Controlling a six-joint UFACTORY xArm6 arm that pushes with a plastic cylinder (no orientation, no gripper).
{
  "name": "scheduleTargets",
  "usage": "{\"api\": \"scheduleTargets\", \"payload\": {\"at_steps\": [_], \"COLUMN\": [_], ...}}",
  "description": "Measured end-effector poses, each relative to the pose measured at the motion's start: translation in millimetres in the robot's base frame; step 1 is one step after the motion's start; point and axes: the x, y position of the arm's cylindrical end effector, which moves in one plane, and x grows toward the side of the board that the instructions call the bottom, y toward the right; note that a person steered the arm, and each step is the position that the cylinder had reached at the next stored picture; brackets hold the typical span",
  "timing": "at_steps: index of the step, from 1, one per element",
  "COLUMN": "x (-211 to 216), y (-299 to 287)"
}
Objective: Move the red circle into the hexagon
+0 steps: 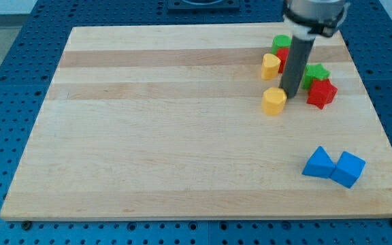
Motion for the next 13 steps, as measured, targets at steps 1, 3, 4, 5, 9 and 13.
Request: {"api": "scheduleTargets", "payload": {"at_steps": [1, 3, 4, 5, 9, 13], "x": [42.6, 25.3, 25.3, -12.6, -153.6, -63.6], "y": [-20.9, -13.9, -9.0, 12.7, 76.4, -6.3]}}
